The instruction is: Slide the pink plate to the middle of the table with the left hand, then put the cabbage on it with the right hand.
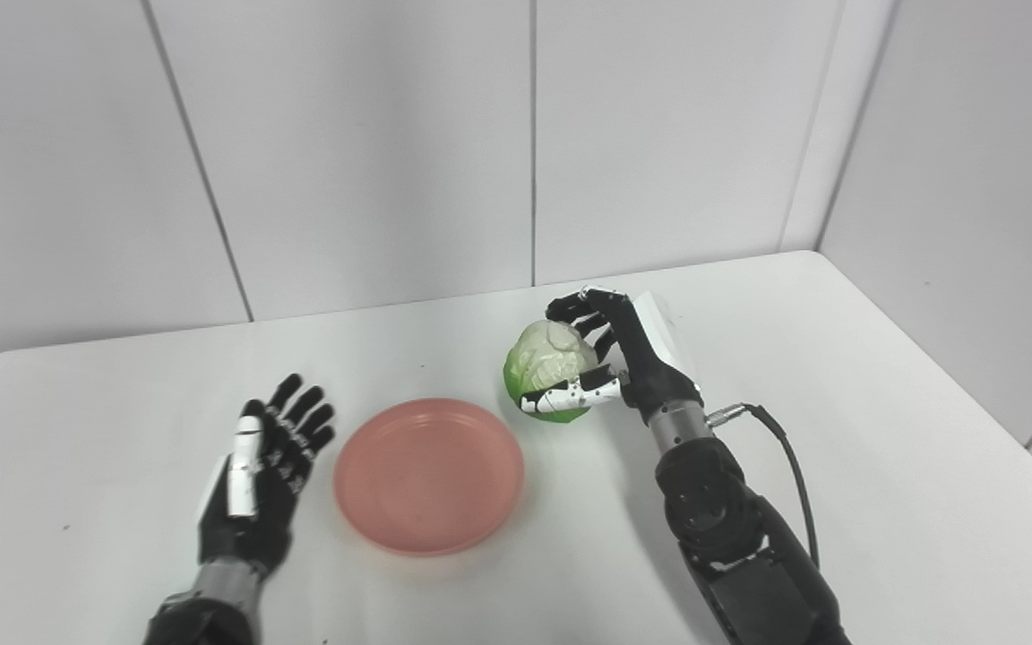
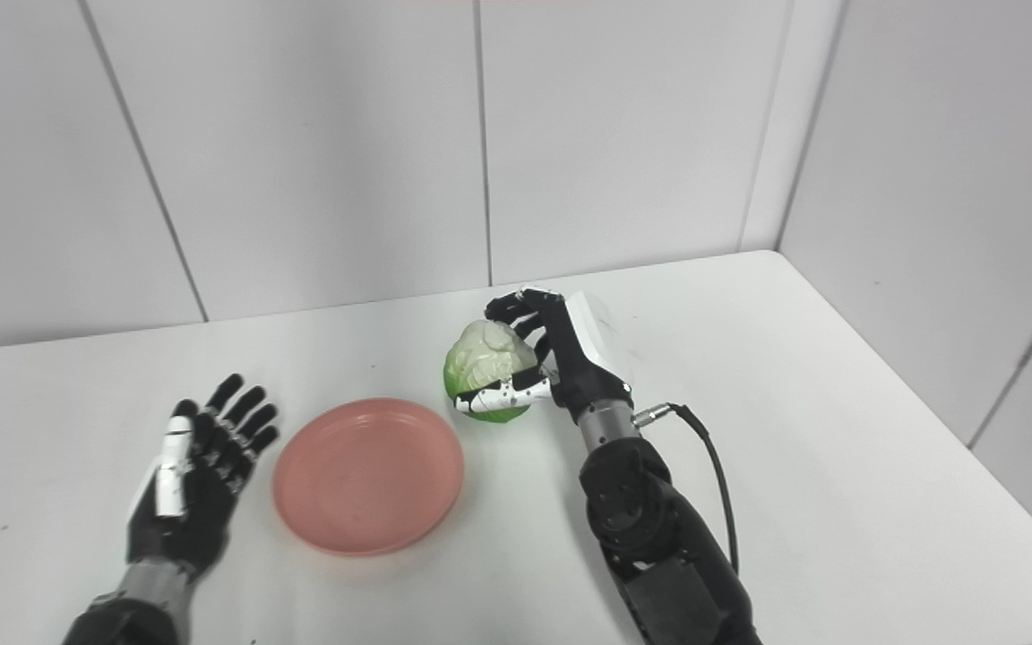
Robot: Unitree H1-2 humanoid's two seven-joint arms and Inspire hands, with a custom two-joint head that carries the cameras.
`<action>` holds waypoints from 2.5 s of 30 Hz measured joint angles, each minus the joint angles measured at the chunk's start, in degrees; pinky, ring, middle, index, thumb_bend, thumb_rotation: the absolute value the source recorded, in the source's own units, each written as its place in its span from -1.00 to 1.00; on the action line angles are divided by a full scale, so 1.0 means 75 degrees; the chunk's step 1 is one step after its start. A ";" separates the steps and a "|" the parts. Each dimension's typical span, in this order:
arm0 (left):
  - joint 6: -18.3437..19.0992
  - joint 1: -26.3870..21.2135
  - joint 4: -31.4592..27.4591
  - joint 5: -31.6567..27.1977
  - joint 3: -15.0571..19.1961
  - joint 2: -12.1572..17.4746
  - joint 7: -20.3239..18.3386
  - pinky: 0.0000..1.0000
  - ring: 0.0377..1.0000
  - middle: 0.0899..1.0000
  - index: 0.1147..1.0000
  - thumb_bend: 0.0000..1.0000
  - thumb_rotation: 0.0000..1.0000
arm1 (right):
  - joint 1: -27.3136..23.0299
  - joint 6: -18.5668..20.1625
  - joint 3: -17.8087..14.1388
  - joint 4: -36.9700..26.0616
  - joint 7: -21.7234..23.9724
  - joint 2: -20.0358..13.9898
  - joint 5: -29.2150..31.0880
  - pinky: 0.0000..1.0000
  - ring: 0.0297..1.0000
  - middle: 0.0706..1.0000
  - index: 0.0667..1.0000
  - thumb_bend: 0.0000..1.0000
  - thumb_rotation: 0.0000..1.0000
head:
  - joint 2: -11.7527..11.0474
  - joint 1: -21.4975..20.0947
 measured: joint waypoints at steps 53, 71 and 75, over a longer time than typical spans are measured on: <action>0.0610 0.0124 -0.0660 0.0844 -0.0510 -0.0829 0.1081 0.73 0.77 0.77 0.74 -0.11 1.00 | -0.0521 -0.1114 0.1373 0.1818 0.0622 0.0898 -0.0399 -0.30 -0.31 -0.12 0.04 0.02 -1.00 | 0.0633 0.1418; 0.0655 0.0124 -0.0683 0.0825 -0.0531 -0.0781 0.0998 0.75 0.76 0.76 0.76 -0.12 1.00 | -0.0246 -0.1158 0.1363 0.1272 0.0762 0.0617 -0.0701 0.04 0.14 0.06 0.21 0.34 -0.84 | 0.0598 0.1254; 0.0623 0.0123 -0.0659 0.0803 -0.0491 -0.0784 0.0972 0.74 0.73 0.73 0.71 -0.12 1.00 | -0.0034 -0.1136 0.1240 0.0887 0.0934 0.0586 -0.0623 0.34 0.45 0.49 0.61 0.70 -0.31 | 0.0586 0.1230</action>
